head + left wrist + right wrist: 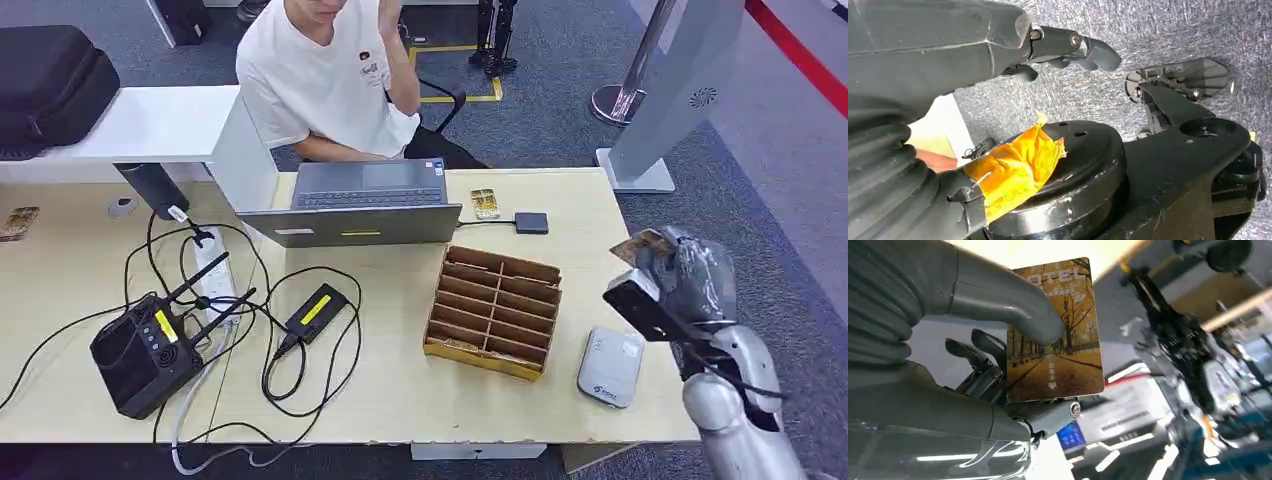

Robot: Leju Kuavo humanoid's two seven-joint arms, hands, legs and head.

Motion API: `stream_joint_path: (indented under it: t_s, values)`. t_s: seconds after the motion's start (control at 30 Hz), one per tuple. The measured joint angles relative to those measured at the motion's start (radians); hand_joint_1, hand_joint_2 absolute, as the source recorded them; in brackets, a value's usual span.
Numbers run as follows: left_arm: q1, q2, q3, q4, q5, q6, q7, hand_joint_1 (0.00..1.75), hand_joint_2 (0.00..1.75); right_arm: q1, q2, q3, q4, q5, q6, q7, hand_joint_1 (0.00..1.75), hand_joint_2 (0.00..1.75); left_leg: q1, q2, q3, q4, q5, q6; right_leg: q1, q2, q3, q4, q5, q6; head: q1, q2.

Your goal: Pass the card to the sensor for recognition and then transmit it.

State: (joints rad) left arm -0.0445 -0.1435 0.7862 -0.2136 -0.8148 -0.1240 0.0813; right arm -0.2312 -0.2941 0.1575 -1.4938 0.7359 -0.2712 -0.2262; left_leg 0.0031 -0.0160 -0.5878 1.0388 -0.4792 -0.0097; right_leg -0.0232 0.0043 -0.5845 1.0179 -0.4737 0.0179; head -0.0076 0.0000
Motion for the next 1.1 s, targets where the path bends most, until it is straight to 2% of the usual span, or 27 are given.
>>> stream_joint_path:
  t_s: [0.2,0.37,0.67,0.83,0.97,1.0,1.1]
  values:
    - [-0.002,0.003,0.000,0.000,-0.031,-0.002,-0.001,0.00,1.75,-0.183,0.003,0.084,0.008,0.021,0.006,0.057,1.75,1.75,0.000,0.000,0.000,0.000,0.001,0.000,0.000,0.000,0.000,0.001,0.000,0.000,0.000,0.000]
    - [-0.009,0.004,0.000,0.000,-0.057,-0.008,0.002,0.00,1.75,-0.339,0.054,0.167,0.113,0.002,0.001,0.093,1.75,1.75,0.001,0.000,0.000,0.000,0.001,-0.001,0.000,0.000,-0.001,0.002,0.000,-0.001,0.000,0.000]
    - [-0.016,0.006,-0.004,0.000,-0.116,-0.017,0.004,0.00,1.75,-0.598,0.197,0.271,0.494,0.098,-0.057,0.165,1.75,1.75,0.001,0.000,0.000,0.000,0.003,-0.003,0.000,0.000,-0.001,0.002,0.001,-0.001,0.000,0.000]
    - [-0.017,0.008,-0.005,0.000,-0.120,-0.018,-0.002,0.00,1.75,-0.682,0.272,0.276,0.675,0.017,-0.063,0.143,1.75,1.75,0.001,-0.001,0.000,0.000,0.003,-0.003,0.001,0.000,-0.001,0.002,0.001,-0.001,0.000,0.000]
    - [-0.017,0.008,-0.005,0.000,-0.122,-0.018,-0.002,0.00,1.75,-0.711,0.308,0.276,0.751,0.003,-0.071,0.135,1.75,1.75,0.001,0.000,-0.001,0.000,0.002,-0.003,0.000,0.000,-0.001,0.002,0.001,-0.001,0.000,0.000]
    - [-0.017,0.008,-0.005,0.000,-0.122,-0.018,-0.002,0.00,1.75,-0.716,0.315,0.276,0.765,-0.001,-0.071,0.134,0.00,1.75,0.001,-0.001,-0.001,0.000,0.002,-0.003,0.000,0.000,-0.002,0.002,0.001,-0.001,0.000,0.000]
    - [-0.016,0.008,-0.005,0.000,-0.125,-0.025,-0.008,0.00,1.75,-0.724,0.327,0.276,0.792,-0.009,-0.071,0.126,0.00,1.75,0.001,-0.001,-0.001,0.000,0.003,-0.003,0.001,0.000,-0.002,0.002,0.001,-0.001,0.000,0.000]
